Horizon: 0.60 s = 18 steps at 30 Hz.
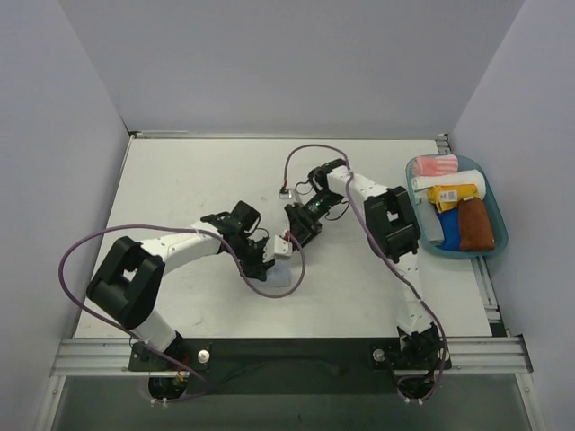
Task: Roll the towels
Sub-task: Roll the towel
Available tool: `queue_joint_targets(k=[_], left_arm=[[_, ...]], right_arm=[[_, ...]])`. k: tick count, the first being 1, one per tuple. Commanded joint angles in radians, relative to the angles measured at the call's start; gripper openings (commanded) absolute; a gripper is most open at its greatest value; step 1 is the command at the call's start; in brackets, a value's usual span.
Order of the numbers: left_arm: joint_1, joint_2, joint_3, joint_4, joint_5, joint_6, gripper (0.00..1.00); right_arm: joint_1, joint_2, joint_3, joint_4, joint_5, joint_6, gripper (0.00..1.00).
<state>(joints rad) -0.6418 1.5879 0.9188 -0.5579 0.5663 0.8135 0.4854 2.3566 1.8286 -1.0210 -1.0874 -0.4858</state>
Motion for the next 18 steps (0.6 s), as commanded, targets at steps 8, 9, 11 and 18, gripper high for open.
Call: queue_joint_targets(k=[8, 9, 11, 18], left_arm=[[0.162, 0.225, 0.164, -0.240, 0.225, -0.080, 0.06], [0.168, 0.239, 0.185, -0.246, 0.243, -0.082, 0.06], [0.189, 0.283, 0.213, -0.266, 0.260, -0.083, 0.07], [0.237, 0.356, 0.270, -0.280, 0.311, -0.123, 0.07]], right_arm=[[-0.062, -0.266, -0.308, 0.338, -0.061, 0.283, 0.61], [-0.056, -0.269, -0.345, 0.367, -0.068, 0.305, 0.61], [-0.047, -0.270, -0.377, 0.464, -0.089, 0.370, 0.62], [0.021, -0.252, -0.437, 0.602, -0.088, 0.460, 0.64]])
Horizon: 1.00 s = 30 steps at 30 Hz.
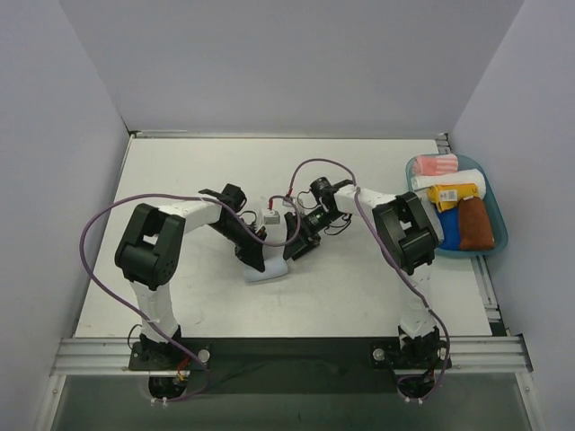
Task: Roll the towels
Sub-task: Roll the towel
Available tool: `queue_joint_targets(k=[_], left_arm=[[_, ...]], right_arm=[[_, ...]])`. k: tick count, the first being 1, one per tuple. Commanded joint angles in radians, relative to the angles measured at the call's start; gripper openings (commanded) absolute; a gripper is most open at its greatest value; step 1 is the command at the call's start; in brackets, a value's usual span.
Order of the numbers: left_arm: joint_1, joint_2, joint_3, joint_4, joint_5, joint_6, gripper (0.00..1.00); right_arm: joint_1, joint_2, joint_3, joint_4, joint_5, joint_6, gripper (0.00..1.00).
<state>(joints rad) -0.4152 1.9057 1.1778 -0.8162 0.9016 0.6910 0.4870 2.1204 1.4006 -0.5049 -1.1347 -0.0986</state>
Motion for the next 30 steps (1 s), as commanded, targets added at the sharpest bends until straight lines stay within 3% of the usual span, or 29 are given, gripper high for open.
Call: queue_joint_targets(k=[1, 9, 12, 13, 15, 16, 24, 26, 30], left_arm=[[0.013, 0.038, 0.016, -0.017, -0.030, -0.005, 0.07], [0.030, 0.053, 0.025, 0.012, -0.041, -0.057, 0.07], [0.032, 0.050, 0.017, 0.034, -0.050, -0.080, 0.08], [0.032, 0.047, 0.013, 0.049, -0.056, -0.093, 0.09], [0.029, 0.024, -0.012, 0.074, -0.076, -0.105, 0.16], [0.024, 0.010, -0.021, 0.101, -0.085, -0.111, 0.19], [-0.028, -0.244, -0.141, 0.210, -0.262, -0.070, 0.58], [-0.054, -0.321, -0.177, 0.230, -0.323, -0.035, 0.63], [-0.160, -0.401, -0.230, 0.259, -0.434, 0.010, 0.65]], right_arm=[[0.033, -0.013, -0.014, 0.097, -0.040, 0.076, 0.64], [0.088, 0.027, 0.003, 0.128, -0.063, 0.085, 0.53], [0.104, 0.047, 0.005, 0.128, -0.060, 0.088, 0.39], [0.104, 0.053, 0.003, 0.128, -0.063, 0.091, 0.27], [0.099, 0.068, 0.005, 0.131, -0.063, 0.099, 0.15], [0.096, 0.076, 0.006, 0.129, -0.063, 0.123, 0.00], [0.051, 0.105, 0.012, 0.131, -0.074, 0.192, 0.00], [0.045, 0.111, 0.018, 0.129, -0.077, 0.206, 0.00], [0.044, 0.119, 0.032, 0.124, -0.086, 0.220, 0.00]])
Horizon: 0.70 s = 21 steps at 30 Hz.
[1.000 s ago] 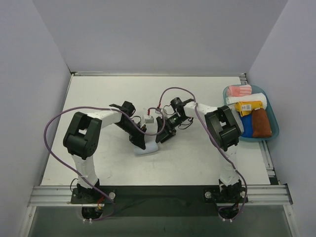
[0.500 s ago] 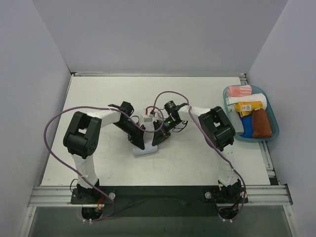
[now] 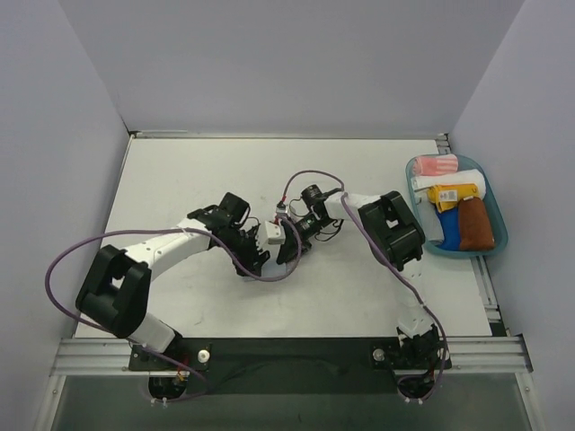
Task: Roll the towels
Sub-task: Roll the towel
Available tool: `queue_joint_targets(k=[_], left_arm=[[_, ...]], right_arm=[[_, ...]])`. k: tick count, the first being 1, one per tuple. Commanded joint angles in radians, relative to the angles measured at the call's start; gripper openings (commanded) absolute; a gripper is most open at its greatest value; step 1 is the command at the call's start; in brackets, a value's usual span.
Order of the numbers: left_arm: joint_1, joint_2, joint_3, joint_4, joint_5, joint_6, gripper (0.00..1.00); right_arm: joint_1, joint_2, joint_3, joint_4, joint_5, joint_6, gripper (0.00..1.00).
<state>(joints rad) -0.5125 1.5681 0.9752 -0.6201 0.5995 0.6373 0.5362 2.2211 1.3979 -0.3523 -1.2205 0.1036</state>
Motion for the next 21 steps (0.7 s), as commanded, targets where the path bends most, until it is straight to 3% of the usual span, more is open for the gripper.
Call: queue_joint_targets(k=[1, 6, 11, 14, 15, 19, 21], left_arm=[[-0.081, -0.074, -0.035, 0.086, -0.154, 0.076, 0.65], [-0.199, -0.141, -0.131, 0.230, -0.350, 0.123, 0.64], [-0.241, -0.093, -0.153, 0.275, -0.421, 0.162, 0.62], [-0.244, -0.065, -0.164, 0.283, -0.443, 0.183, 0.48], [-0.241, -0.060, -0.162, 0.277, -0.435, 0.182, 0.37], [-0.198, -0.048, -0.156, 0.208, -0.322, 0.174, 0.21], [-0.173, -0.025, -0.138, 0.172, -0.265, 0.174, 0.18]], right_arm=[[-0.007, 0.022, 0.035, -0.030, -0.004, 0.019, 0.00], [-0.016, 0.052, 0.042, -0.031, -0.037, 0.036, 0.00], [-0.016, 0.069, 0.047, -0.039, -0.050, 0.039, 0.00], [-0.019, 0.077, 0.056, -0.045, -0.053, 0.036, 0.00], [-0.022, 0.074, 0.058, -0.047, -0.050, 0.031, 0.00], [-0.033, 0.061, 0.049, -0.054, -0.034, 0.012, 0.00], [-0.041, 0.048, 0.047, -0.056, -0.031, 0.004, 0.00]])
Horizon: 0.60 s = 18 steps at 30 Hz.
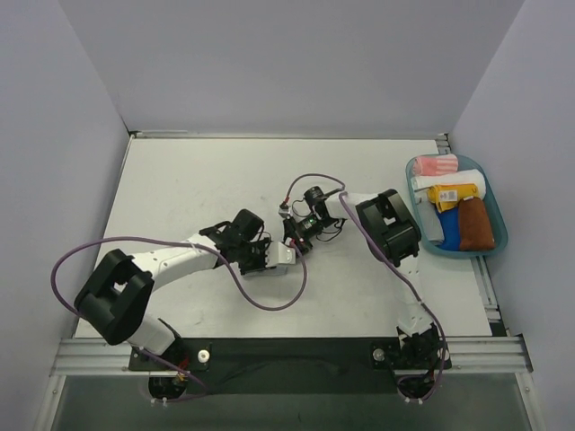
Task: Roll the towels
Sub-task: Roll the towel
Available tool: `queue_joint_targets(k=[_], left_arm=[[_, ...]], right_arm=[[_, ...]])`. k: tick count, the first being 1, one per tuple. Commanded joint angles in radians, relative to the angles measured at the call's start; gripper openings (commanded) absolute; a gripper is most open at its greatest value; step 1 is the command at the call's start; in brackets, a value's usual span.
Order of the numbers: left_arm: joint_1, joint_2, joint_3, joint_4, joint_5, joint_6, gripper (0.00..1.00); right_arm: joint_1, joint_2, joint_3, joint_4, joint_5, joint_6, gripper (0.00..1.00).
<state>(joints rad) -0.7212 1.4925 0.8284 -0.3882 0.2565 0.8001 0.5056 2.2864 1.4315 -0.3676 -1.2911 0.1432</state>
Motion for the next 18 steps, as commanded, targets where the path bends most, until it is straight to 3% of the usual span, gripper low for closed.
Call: queue_joint_targets(k=[1, 2, 3, 4, 6, 11, 16, 18], left_arm=[[0.045, 0.060, 0.014, -0.078, 0.093, 0.008, 0.15], [0.058, 0.081, 0.034, -0.093, 0.131, 0.007, 0.14], [0.083, 0.092, 0.044, -0.127, 0.154, 0.008, 0.13], [0.095, 0.106, 0.061, -0.144, 0.173, 0.008, 0.12], [0.121, 0.141, 0.107, -0.196, 0.234, 0.010, 0.11], [0.187, 0.236, 0.208, -0.294, 0.329, 0.036, 0.11], [0.210, 0.307, 0.299, -0.365, 0.389, 0.060, 0.11], [0.220, 0.344, 0.320, -0.392, 0.395, 0.070, 0.11]], right_arm=[[-0.015, -0.025, 0.010, -0.042, 0.048, -0.046, 0.07], [-0.022, -0.045, 0.007, -0.044, 0.056, -0.053, 0.22], [-0.029, -0.062, 0.003, -0.045, 0.064, -0.062, 0.46], [-0.035, -0.083, 0.000, -0.050, 0.090, -0.088, 0.56], [-0.065, -0.163, -0.028, -0.051, 0.114, -0.120, 0.64], [-0.116, -0.423, -0.132, -0.039, 0.243, -0.249, 0.65], [-0.079, -0.660, -0.304, 0.036, 0.456, -0.385, 0.65], [-0.055, -0.741, -0.335, 0.033, 0.528, -0.463, 0.59]])
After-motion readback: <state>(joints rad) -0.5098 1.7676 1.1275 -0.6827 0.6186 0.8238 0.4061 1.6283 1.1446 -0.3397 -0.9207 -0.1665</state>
